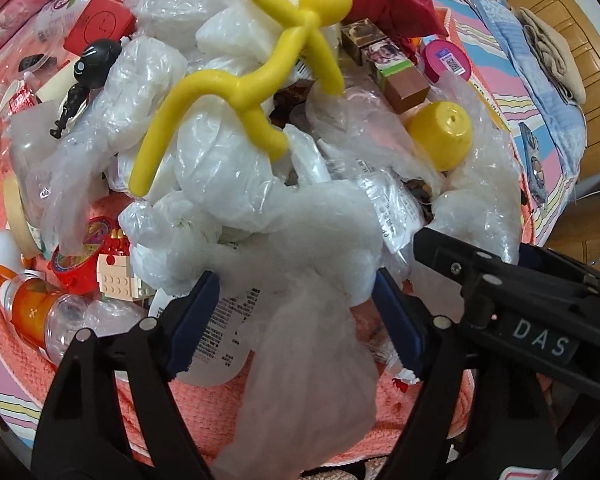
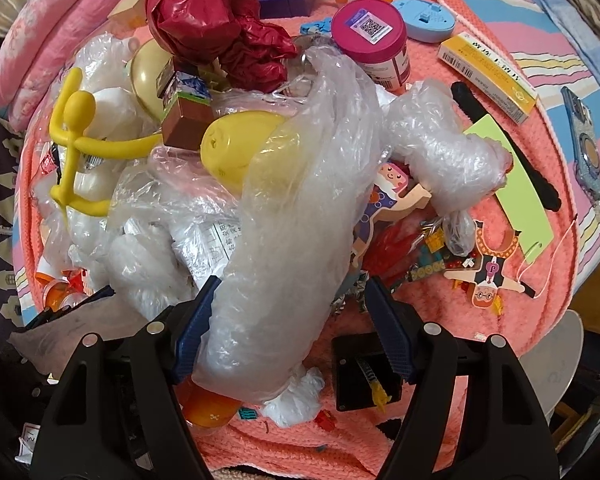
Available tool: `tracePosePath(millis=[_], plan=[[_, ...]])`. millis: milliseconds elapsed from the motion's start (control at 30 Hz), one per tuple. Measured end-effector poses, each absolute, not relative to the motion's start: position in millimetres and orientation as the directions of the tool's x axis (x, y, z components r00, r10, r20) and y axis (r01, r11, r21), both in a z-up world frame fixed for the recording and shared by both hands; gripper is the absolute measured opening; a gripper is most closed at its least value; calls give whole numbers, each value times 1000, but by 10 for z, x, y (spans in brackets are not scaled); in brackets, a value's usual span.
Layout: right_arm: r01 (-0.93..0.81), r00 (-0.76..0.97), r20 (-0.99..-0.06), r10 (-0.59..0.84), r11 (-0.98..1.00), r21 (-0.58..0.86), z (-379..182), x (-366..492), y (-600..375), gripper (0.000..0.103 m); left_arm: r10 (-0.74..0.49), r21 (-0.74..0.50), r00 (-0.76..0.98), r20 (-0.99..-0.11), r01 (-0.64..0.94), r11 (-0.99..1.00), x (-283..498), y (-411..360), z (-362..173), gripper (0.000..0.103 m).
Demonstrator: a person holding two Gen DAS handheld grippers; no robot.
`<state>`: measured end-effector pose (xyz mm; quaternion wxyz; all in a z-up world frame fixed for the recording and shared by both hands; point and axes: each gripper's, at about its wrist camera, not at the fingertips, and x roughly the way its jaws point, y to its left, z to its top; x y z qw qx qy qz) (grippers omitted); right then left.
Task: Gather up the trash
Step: 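Hold the clear bag in the right tool and pull it free of the heap, then lift the clear bag with the right tool and carry it over the wastebasket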
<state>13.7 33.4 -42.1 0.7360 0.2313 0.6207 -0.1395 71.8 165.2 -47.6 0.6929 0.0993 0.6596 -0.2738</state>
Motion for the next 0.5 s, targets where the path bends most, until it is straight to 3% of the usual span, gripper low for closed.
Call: tracePosePath(millis=[200, 500], plan=[[495, 178, -980, 94, 852, 171, -536, 183, 339, 73, -233, -201, -7, -972, 528, 825, 699, 1642, -523, 81], [485, 196, -976, 97, 855, 182, -580, 134, 457, 72, -240, -201, 2, -971, 540, 818, 670, 1609, -522, 77]])
